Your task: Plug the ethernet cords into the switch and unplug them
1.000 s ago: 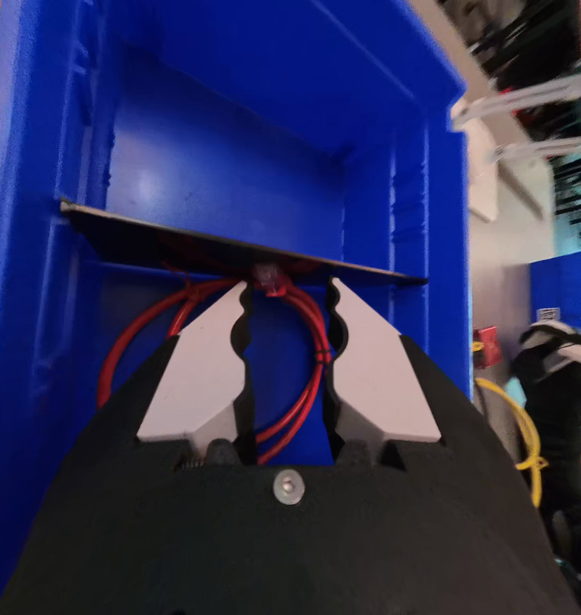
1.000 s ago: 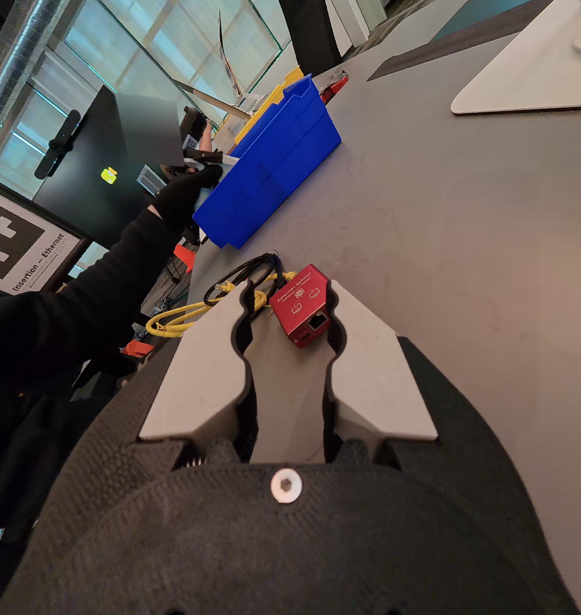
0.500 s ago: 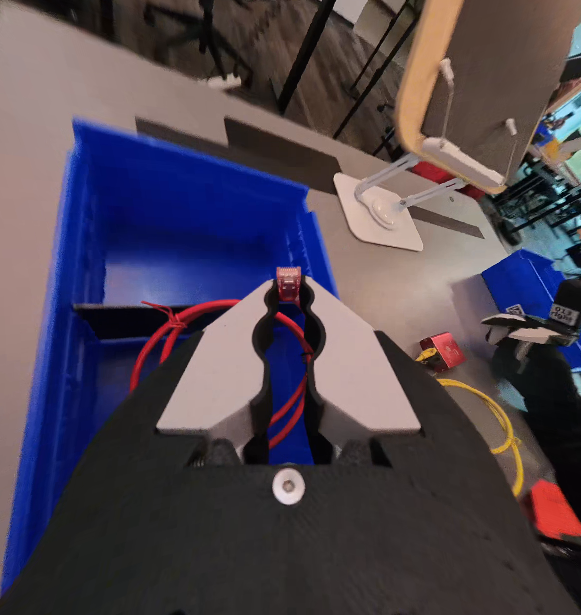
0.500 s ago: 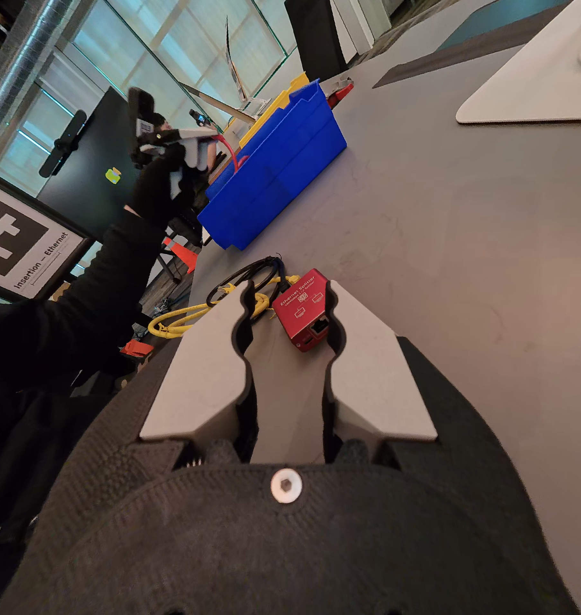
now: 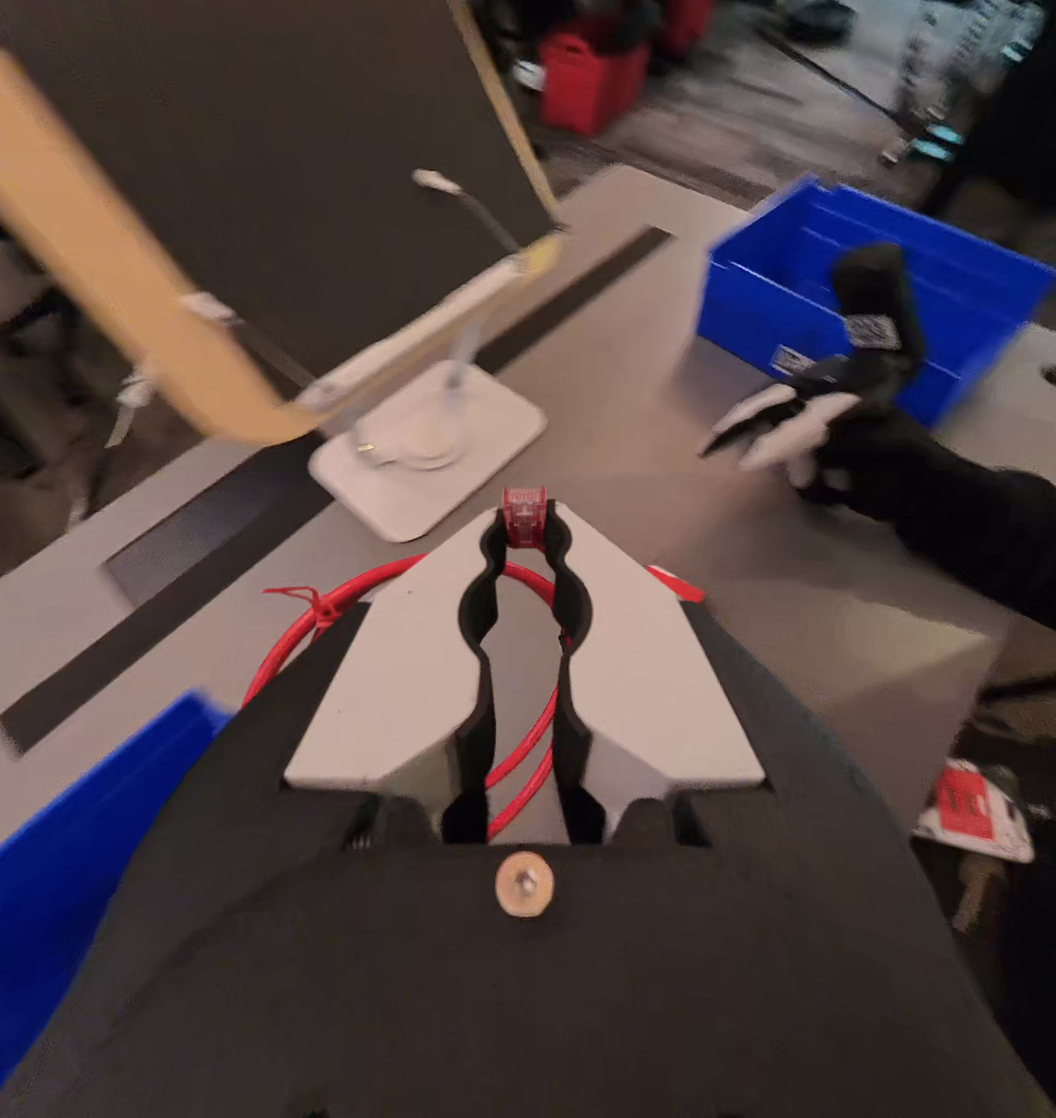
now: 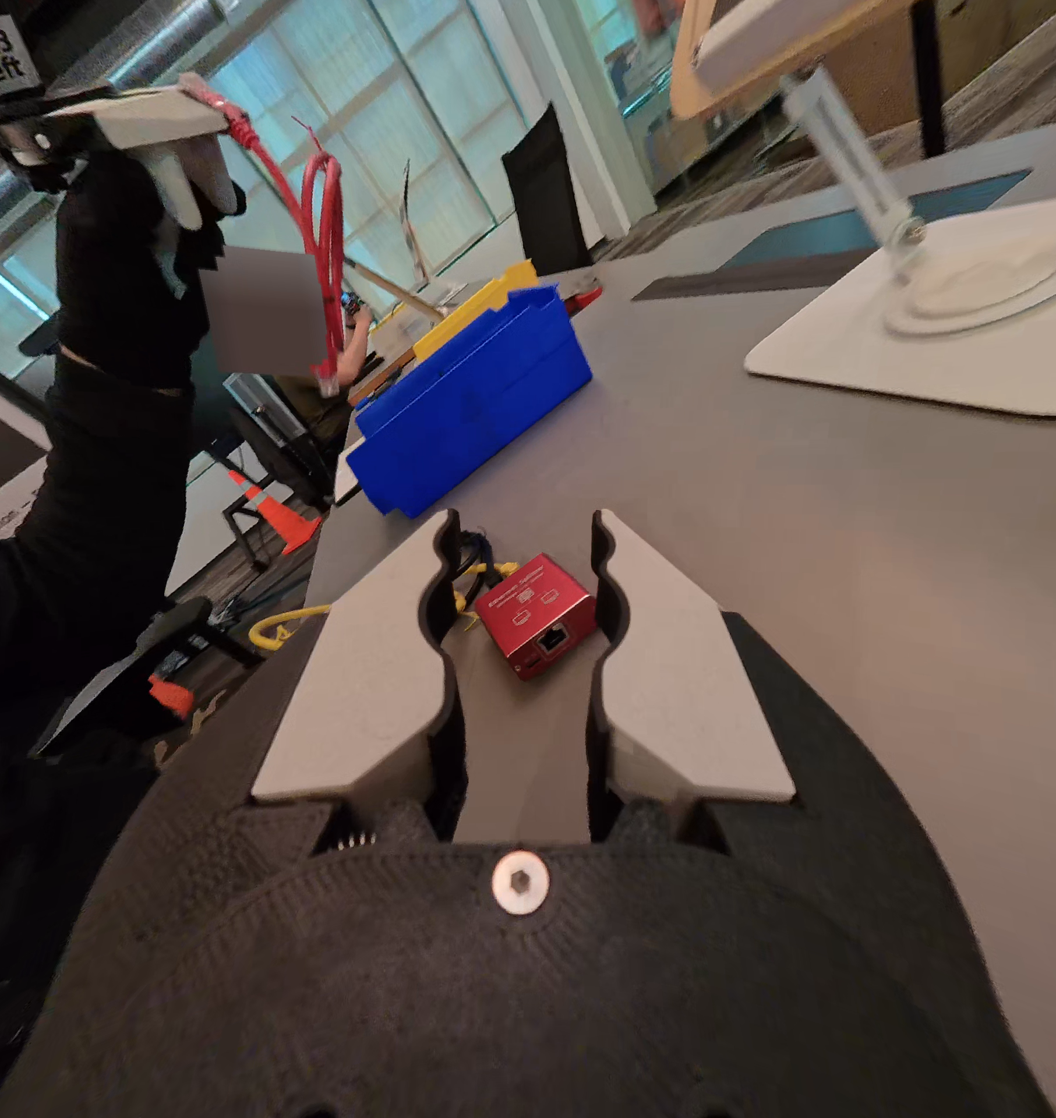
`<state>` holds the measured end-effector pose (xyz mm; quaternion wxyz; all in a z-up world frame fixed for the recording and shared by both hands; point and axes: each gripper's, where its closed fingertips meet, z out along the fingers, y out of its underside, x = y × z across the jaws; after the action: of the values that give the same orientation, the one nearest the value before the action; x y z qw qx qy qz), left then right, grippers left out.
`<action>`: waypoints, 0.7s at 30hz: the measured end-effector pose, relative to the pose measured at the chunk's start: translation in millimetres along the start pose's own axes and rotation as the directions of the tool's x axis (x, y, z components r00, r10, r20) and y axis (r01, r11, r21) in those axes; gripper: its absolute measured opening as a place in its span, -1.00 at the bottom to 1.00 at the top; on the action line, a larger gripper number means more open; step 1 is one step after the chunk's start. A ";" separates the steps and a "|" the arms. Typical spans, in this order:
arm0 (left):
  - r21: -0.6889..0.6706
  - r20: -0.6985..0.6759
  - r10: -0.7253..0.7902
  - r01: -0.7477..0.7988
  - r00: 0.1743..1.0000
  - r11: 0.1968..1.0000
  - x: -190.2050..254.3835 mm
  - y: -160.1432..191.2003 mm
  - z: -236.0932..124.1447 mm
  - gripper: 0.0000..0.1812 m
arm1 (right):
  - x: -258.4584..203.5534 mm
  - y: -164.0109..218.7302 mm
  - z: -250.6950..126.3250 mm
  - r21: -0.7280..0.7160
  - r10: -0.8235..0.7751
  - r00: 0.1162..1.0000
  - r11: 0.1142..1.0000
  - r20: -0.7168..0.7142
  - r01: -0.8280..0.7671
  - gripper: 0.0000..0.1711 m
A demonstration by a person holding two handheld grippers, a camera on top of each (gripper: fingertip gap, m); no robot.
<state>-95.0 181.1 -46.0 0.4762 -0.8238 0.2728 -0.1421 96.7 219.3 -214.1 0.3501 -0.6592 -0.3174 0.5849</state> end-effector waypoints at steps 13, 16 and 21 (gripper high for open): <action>-0.125 -0.596 0.717 -0.924 0.362 0.363 244.7 109.6 160.1 -0.91 | 21.1 -24.7 -34.1 0.102 0.051 0.998 0.994 -0.047 -0.046 -0.50; -0.029 -0.625 0.767 -0.986 0.146 0.164 278.4 144.4 167.9 -0.90 | 21.1 -25.7 -36.1 0.108 0.061 0.998 0.992 -0.034 -0.057 -0.51; 0.023 -0.624 0.781 -0.999 0.017 0.041 298.0 180.8 177.6 -0.87 | 19.6 -23.3 -35.0 0.093 0.060 0.998 0.994 -0.021 -0.058 -0.52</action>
<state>177.5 60.5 -299.4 0.1671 -0.4498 0.8742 0.0738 133.5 245.3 -203.0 0.3665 -0.6581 -0.2665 0.6013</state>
